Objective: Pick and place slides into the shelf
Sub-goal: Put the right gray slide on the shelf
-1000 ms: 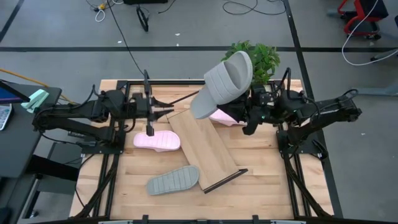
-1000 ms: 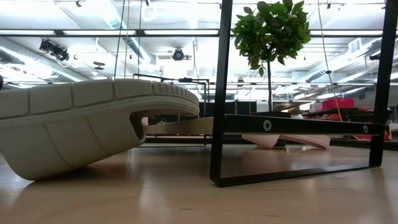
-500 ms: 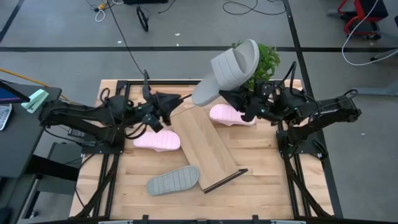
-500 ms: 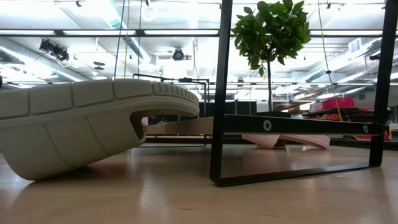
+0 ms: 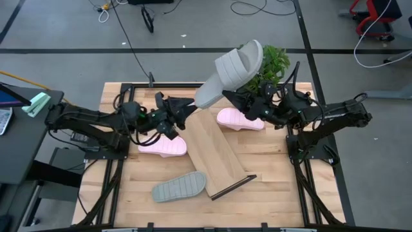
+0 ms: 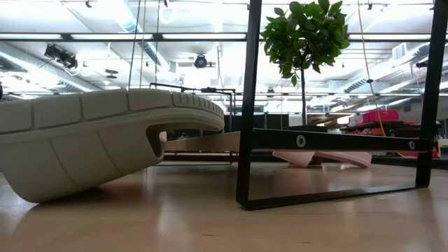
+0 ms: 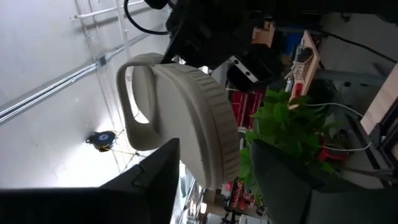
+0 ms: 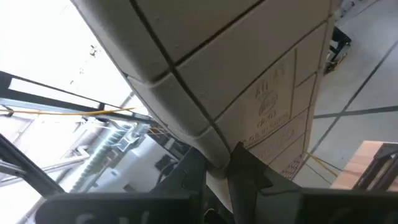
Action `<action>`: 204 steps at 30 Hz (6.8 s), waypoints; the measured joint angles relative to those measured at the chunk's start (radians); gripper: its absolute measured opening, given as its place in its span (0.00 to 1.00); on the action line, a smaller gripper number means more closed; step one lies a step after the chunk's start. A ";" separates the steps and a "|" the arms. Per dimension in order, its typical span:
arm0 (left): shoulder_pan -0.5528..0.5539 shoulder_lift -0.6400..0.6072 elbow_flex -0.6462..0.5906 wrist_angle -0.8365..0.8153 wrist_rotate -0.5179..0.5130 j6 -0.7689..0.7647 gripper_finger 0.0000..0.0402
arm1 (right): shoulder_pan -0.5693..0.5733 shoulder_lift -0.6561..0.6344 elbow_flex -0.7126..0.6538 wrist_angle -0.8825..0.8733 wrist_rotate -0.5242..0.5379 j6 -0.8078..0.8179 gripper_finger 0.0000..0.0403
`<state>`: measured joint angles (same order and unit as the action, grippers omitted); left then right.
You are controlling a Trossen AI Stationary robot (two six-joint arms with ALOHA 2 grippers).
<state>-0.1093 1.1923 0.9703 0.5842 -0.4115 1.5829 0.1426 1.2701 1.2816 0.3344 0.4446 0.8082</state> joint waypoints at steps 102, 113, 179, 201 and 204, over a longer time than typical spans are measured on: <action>-0.095 0.003 0.017 -0.012 -0.163 -0.404 0.15 | -0.003 -0.125 0.001 -0.290 -0.234 -0.219 0.45; -0.239 -0.024 0.017 -0.280 -0.236 -0.626 0.15 | 0.012 -0.345 0.000 -0.714 -0.202 -0.271 0.42; -0.327 0.438 0.267 -0.935 0.164 -0.970 0.13 | 0.014 -0.206 0.000 -0.878 -0.364 -0.204 0.35; -0.292 0.492 0.267 -0.856 0.235 -0.969 0.14 | 0.018 -0.217 0.000 -0.880 -0.364 -0.261 0.34; -0.292 0.506 0.267 -0.842 0.246 -0.970 0.14 | 0.018 -0.218 0.000 -0.880 -0.364 -0.265 0.33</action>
<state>-0.4011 1.6979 1.2374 -0.2576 -0.1654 0.6134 0.1604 1.0523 1.2819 -0.5457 0.0807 0.5432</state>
